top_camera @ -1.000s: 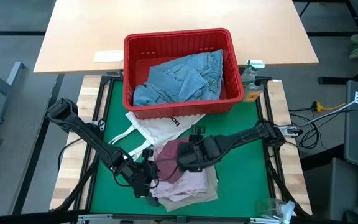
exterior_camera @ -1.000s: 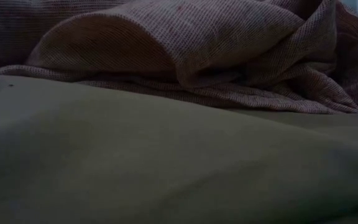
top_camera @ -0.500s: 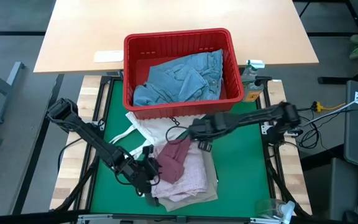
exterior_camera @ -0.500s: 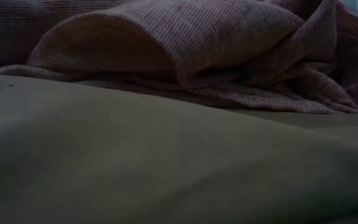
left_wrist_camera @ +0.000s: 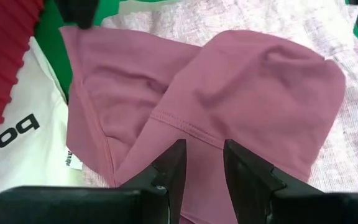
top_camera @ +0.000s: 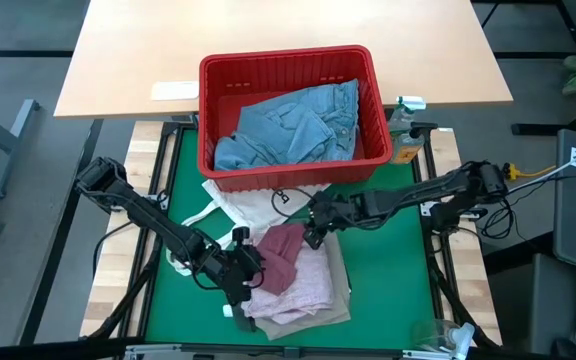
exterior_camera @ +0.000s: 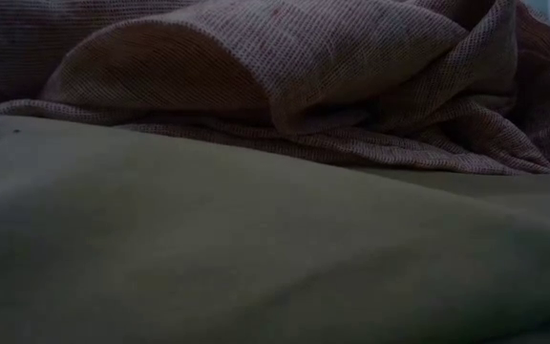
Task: Fold laundry
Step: Fold the purple panty
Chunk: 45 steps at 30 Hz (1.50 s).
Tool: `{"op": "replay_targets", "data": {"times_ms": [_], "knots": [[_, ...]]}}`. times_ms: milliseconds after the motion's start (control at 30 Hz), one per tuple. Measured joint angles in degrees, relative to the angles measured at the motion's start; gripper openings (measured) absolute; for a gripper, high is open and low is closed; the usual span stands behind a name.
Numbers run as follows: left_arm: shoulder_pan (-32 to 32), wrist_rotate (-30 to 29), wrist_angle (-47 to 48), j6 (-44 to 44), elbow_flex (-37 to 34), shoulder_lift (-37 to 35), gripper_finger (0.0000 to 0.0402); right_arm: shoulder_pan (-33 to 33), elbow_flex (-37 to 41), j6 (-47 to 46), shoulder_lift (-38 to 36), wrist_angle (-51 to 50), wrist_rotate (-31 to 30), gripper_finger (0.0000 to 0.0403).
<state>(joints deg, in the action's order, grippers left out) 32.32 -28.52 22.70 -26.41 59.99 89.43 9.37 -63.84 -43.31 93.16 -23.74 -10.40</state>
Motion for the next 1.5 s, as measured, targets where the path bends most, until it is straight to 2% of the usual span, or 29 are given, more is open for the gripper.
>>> {"op": "replay_targets", "data": {"times_ms": [567,667,833,900,1067,1267,1500], "knots": [[0.04,0.03,-0.50,0.00,0.00,0.00,0.0102,-0.02,-0.10,0.42,2.89,6.22,0.05,0.0145],[0.04,0.04,-0.52,0.00,0.00,0.00,0.0102,-0.02,-0.10,1.51,2.89,6.79,-0.01,0.0118],[0.04,0.03,-0.50,0.00,0.00,0.00,0.0102,-0.02,-0.10,1.67,2.89,7.19,0.43,0.0030],[0.04,0.04,-0.50,0.00,0.00,0.00,0.0102,-0.02,-0.10,1.73,2.89,7.21,0.45,0.0009],[0.04,0.04,-0.50,0.00,0.00,0.00,0.0102,-0.02,-0.48,2.00,2.85,8.31,1.09,0.0024],[0.04,-2.18,-0.50,0.00,0.00,0.00,0.0102,0.77,-3.50,7.14,2.74,13.60,6.03,0.0006],[0.04,-3.54,-0.50,2.80,0.00,0.00,0.0102,4.79,-4.45,11.16,2.72,19.03,6.57,0.0004]]}}
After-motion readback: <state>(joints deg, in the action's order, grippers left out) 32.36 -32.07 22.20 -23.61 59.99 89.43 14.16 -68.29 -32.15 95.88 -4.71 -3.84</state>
